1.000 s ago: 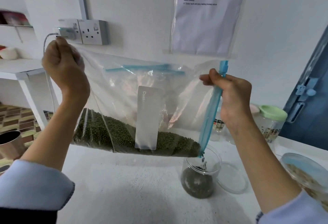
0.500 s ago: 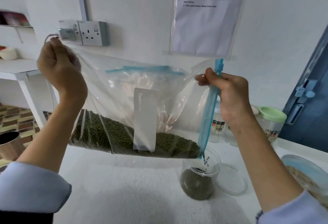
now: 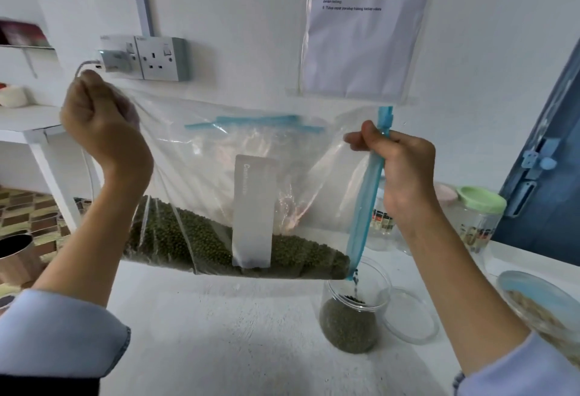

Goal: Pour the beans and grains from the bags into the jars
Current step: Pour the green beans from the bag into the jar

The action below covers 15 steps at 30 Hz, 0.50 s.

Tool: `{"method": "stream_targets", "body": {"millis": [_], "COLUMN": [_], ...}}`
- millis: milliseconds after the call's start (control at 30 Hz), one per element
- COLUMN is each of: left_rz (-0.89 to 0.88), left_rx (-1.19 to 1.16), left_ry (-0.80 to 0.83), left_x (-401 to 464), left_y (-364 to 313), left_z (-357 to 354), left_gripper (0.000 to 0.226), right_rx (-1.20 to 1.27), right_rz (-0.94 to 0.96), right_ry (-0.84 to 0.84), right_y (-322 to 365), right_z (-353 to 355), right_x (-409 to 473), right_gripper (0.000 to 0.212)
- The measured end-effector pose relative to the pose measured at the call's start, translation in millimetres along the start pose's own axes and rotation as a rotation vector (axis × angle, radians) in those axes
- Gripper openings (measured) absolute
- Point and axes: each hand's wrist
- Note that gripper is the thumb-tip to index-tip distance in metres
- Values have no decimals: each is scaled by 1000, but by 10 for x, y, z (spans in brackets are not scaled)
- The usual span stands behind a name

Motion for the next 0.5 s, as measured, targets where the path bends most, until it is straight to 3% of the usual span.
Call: {"method": "stream_targets", "body": {"millis": [233,333,433,500], "left_rz": [-5,-16,-23,-20], "left_rx": [-11,-17,-26,-6], "left_ry": [-19,-9,-1,25], "left_x": [-7,-13,-22,-44], "left_y": [17,4,-11,-15], "left_z": [23,8,4,4], "left_gripper": [42,40,40,41], "right_rx": [32,1,34,11], "right_rz": [14,-11,9,-1], "right_ry": [-11,64,-27,35], "right_y": [-17,-18,-45,-47], "right_z": [-4,-20,3,14], "right_x": [0,3,4,0], "right_gripper": [15,16,18,21]}}
Point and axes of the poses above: each hand's wrist, its own x-axis towards the middle knuckle, its own z-axis out of the back of the hand, y = z × x, and after that the axes turned 2 degrees about x, right-handed
